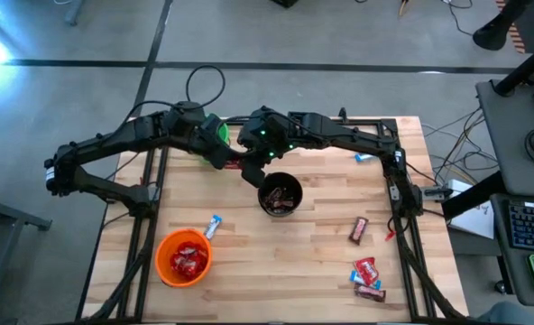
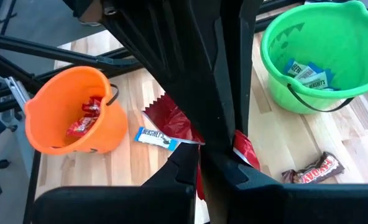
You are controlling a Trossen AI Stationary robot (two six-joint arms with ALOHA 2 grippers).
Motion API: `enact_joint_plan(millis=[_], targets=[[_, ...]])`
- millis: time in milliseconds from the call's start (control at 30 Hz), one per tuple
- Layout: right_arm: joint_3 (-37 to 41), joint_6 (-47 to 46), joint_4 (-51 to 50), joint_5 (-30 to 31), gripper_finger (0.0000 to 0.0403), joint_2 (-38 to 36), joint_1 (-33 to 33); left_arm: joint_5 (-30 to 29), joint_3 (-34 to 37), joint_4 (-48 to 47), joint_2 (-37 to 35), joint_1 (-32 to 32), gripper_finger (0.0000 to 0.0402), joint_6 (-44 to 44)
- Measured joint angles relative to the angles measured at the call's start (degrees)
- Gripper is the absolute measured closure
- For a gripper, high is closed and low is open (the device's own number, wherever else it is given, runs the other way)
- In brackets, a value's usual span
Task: Sort candy
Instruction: Put the top red candy pack into the orange bucket
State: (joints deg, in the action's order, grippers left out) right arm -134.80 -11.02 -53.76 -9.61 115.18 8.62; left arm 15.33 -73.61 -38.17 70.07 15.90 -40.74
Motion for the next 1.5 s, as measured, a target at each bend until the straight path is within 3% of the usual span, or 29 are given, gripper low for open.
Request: enact_joint_plan(millis=[700, 1500], targets=[[-0.11, 0.88, 0.90, -0.90, 0.0387, 0.00, -0.15, -1.00, 0.12, -0.76, -2.32, -0.17, 0.0401, 3.32], [-0.33, 2.11, -0.55, -0.71, 0.0248, -1.67, -0.83, -0.87, 0.17, -4.37, -3.31, -0.21, 0.0401, 5.81]])
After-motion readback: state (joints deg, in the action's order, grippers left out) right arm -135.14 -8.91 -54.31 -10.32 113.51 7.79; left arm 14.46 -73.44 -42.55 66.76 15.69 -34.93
